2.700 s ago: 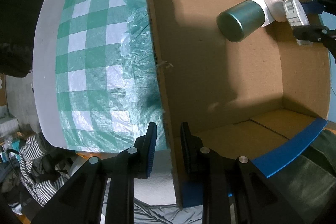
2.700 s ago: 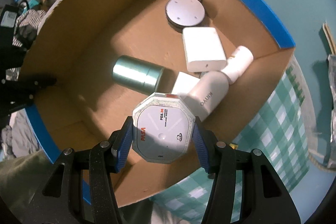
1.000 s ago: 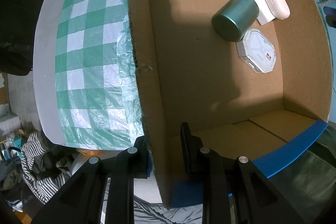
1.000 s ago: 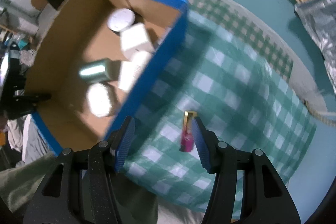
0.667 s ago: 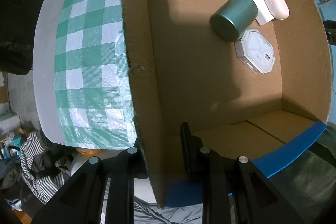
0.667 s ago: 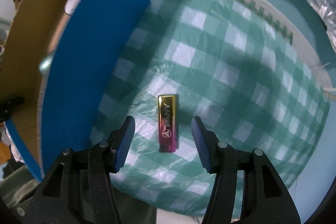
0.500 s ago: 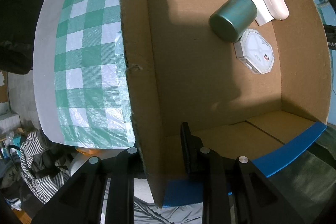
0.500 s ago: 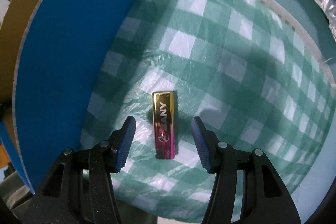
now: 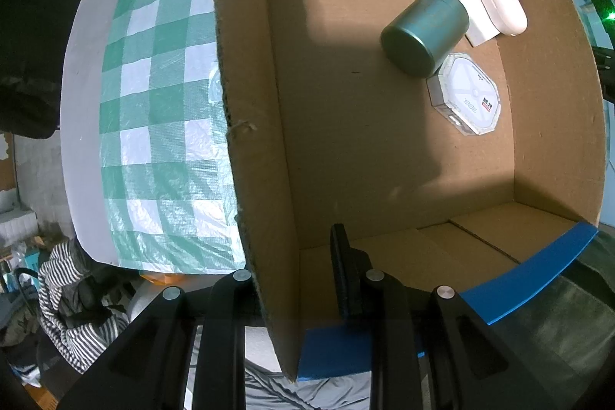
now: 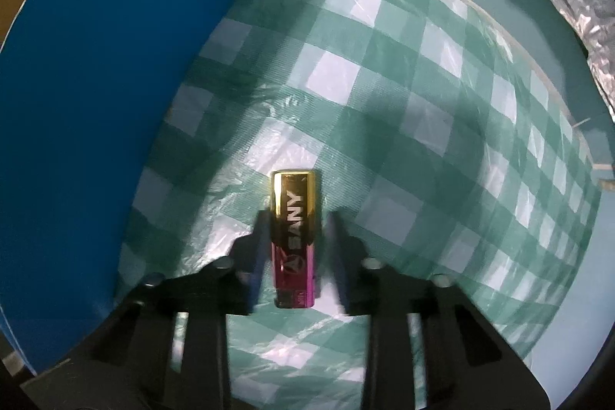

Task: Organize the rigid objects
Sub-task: 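Move the right tool to the pink-gold lighter and grasp it, then carry the pink-gold lighter into the box with the right tool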

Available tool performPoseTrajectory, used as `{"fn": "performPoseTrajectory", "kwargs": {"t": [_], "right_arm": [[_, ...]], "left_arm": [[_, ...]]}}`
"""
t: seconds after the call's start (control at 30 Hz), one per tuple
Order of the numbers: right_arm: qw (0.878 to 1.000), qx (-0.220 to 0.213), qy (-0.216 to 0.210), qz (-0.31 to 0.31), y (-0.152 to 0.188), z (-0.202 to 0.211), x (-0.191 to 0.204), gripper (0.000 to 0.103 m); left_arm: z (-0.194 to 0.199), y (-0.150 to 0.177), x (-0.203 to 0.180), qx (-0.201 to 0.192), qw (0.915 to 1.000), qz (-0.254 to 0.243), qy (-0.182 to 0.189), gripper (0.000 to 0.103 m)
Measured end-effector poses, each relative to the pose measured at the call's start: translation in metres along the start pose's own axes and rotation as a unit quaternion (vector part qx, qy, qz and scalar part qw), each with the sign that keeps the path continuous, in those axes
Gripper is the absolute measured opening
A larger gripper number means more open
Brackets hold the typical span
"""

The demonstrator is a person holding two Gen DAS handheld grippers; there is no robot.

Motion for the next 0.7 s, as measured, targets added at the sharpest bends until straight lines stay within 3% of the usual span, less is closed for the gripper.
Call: {"fn": "performPoseTrajectory", "kwargs": {"t": [0.27,0.7], "right_arm": [[0.999,0.011,-0.031,-0.007,0.001,0.005,0.001,0.021],[0.999,-0.007,-0.050,0.002,-0.006,0.058,0.000,0.021]], "left_arm": [[0.002,0.002,0.004,-0.003,1.0000,0.001,0.004,0.023],[0.003,0.002,0.001,-0.004,1.0000,-0.007,0.004,0.023]]}}
Point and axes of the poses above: each gripper's, at about its wrist camera, not at the fingertips, and z roughly against the way its jaws point, x to its left, y to its underside, the point moved 1 cm from there along -z, roughly the way its jaws point, and after that the axes turned 7 degrees about -z, right-handed, at the moved point
